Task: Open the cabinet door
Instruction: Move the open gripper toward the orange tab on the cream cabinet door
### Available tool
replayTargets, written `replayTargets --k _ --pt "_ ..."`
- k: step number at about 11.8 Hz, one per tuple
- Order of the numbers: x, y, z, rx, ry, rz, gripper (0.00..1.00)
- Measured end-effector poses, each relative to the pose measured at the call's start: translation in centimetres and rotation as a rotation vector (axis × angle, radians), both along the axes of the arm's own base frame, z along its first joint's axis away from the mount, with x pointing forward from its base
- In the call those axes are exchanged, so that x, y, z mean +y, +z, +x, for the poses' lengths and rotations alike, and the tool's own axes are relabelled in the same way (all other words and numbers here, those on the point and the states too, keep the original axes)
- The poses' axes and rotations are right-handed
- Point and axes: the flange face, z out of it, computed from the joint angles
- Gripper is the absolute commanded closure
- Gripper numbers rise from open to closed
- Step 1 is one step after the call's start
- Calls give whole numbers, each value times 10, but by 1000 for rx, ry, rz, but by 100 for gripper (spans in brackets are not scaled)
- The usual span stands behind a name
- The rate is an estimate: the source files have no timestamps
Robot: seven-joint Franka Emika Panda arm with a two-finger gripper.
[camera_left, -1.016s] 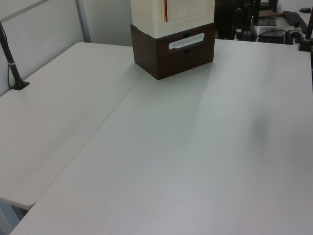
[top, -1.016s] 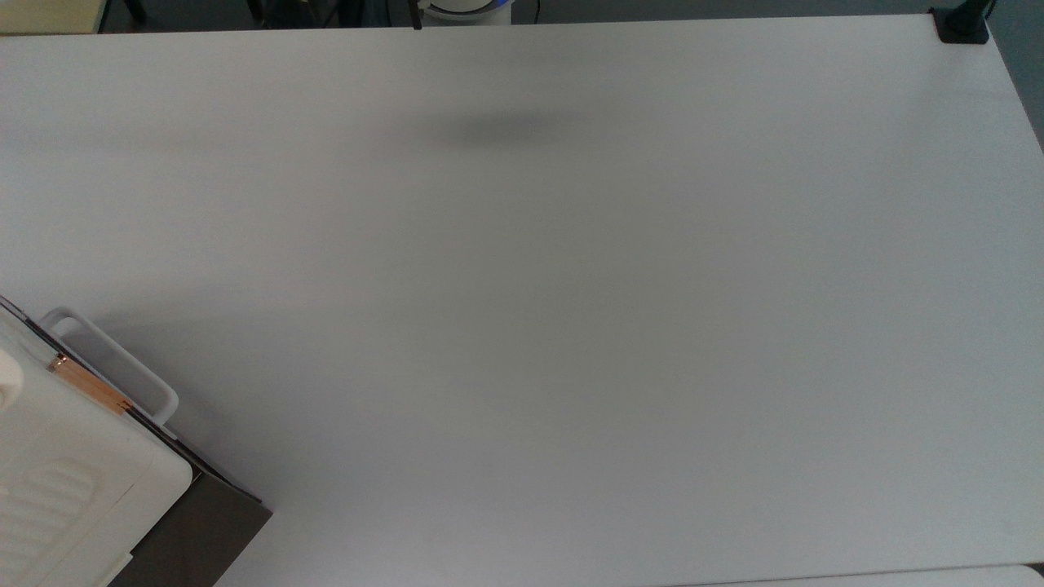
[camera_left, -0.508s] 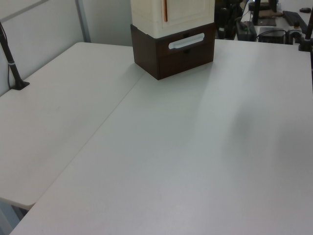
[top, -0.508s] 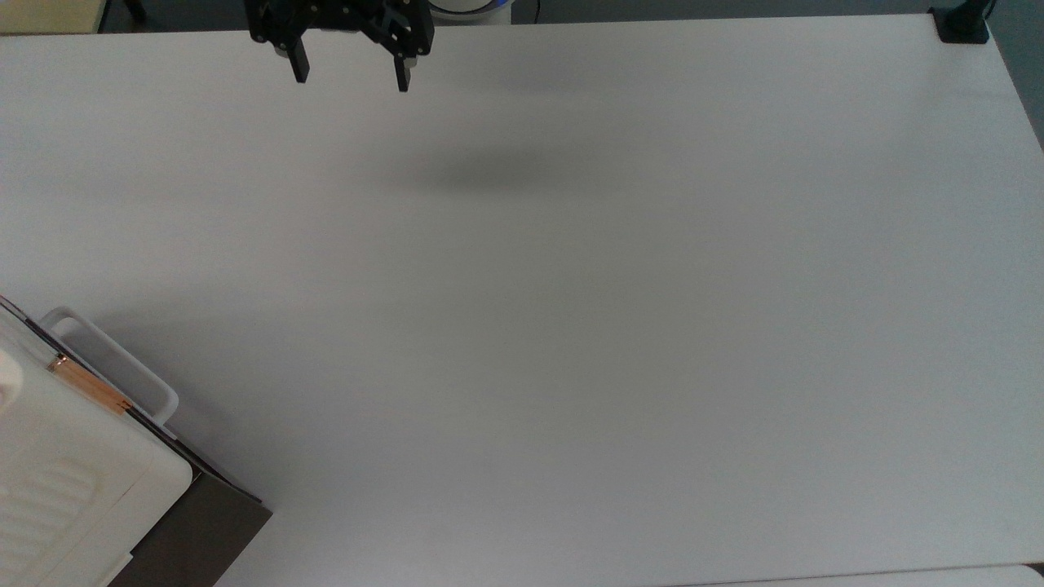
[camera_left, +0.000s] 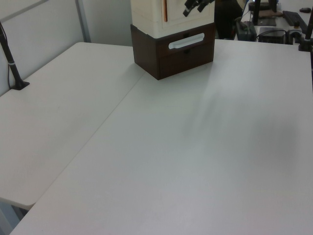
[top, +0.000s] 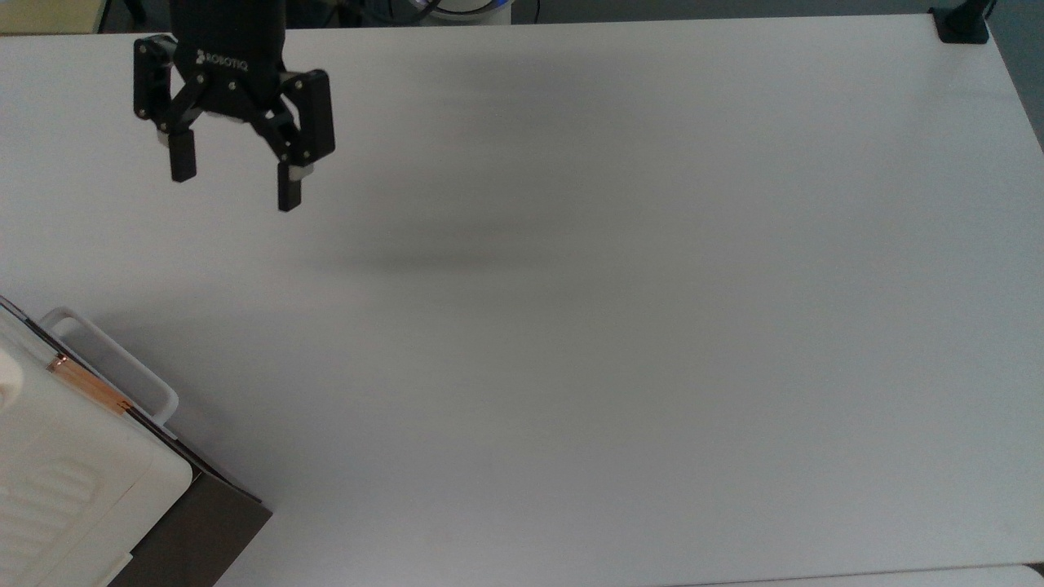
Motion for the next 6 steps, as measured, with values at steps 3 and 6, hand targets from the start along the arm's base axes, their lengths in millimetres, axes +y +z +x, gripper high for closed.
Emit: replayTargets --k 3,6 --pt "-3 -28 46 -147 -114 9 0" --pt "-5 -42 70 -242 -143 -1 1"
